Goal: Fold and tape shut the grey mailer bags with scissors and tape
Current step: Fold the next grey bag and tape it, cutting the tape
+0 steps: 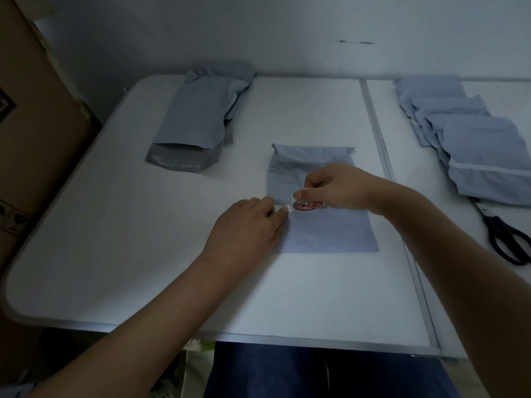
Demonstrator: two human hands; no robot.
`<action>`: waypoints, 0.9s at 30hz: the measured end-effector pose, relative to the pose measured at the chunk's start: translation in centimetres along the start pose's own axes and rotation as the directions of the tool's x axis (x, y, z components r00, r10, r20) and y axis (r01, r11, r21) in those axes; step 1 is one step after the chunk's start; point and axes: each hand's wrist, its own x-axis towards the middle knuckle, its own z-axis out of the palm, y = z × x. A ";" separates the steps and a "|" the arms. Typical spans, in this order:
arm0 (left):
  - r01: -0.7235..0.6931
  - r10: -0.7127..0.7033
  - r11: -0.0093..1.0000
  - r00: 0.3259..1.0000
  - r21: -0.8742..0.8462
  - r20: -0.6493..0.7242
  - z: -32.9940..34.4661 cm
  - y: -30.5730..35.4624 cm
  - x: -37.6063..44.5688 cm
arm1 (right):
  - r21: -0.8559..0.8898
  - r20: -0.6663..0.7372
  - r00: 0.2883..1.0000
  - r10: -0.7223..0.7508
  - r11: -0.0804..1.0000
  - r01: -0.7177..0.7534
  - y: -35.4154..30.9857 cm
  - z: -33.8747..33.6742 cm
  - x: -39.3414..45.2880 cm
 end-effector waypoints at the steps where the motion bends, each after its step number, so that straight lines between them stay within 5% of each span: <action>1: 0.005 -0.005 1.000 1.000 -0.003 0.001 0.0 0.0 0.0 | -0.016 0.001 1.000 0.001 1.000 -0.001 0.1 -0.2 -0.1; 27: 0.027 -0.027 0.999 1.000 -0.024 -0.012 -0.3 0.3 0.0 | -0.300 0.071 0.997 -0.026 0.953 0.046 -1.7 -2.7 0.6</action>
